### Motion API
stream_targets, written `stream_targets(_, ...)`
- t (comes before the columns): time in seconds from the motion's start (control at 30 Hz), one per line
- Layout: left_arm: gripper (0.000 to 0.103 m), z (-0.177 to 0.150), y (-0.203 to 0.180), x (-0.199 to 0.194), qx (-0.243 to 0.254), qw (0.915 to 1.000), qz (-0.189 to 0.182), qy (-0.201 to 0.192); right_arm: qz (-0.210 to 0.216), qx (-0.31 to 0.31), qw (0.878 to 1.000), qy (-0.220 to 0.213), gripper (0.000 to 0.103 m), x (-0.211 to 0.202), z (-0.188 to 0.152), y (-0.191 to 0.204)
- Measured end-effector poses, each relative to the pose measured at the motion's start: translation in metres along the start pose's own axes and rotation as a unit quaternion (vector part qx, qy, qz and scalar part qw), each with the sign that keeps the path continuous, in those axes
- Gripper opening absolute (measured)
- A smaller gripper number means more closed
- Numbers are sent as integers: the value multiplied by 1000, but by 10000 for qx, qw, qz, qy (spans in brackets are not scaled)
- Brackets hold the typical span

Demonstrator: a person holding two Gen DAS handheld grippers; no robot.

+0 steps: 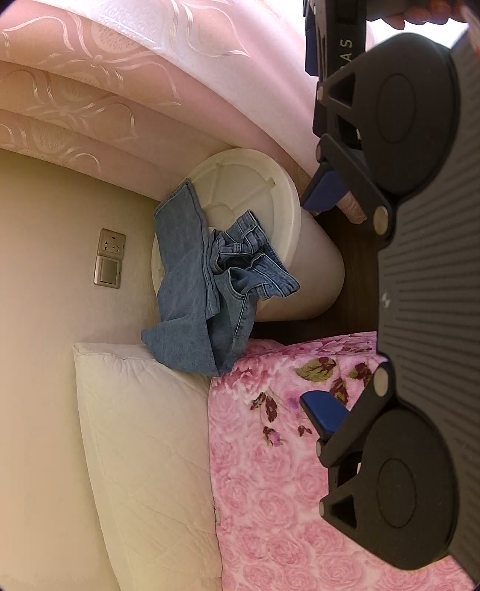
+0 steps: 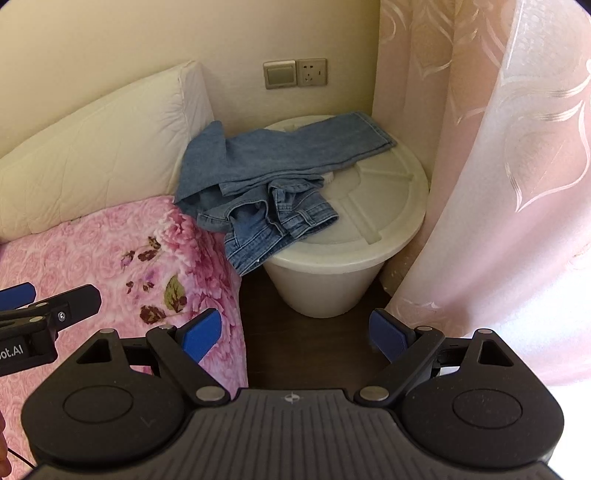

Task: Fold clothes
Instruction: 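Move both grippers toward the blue jeans on the white bin lid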

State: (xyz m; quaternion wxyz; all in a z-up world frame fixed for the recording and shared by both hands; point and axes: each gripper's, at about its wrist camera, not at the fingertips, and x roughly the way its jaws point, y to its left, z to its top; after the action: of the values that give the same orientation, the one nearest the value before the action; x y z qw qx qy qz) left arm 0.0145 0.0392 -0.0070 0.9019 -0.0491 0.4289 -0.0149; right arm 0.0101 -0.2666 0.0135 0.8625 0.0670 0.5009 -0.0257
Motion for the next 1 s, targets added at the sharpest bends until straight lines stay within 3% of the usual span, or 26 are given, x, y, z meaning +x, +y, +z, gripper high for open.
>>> stream_targets(1.0,102,9,26,17,-31,9998,-141,120,-3,-65,9999,87,90,17,13,17)
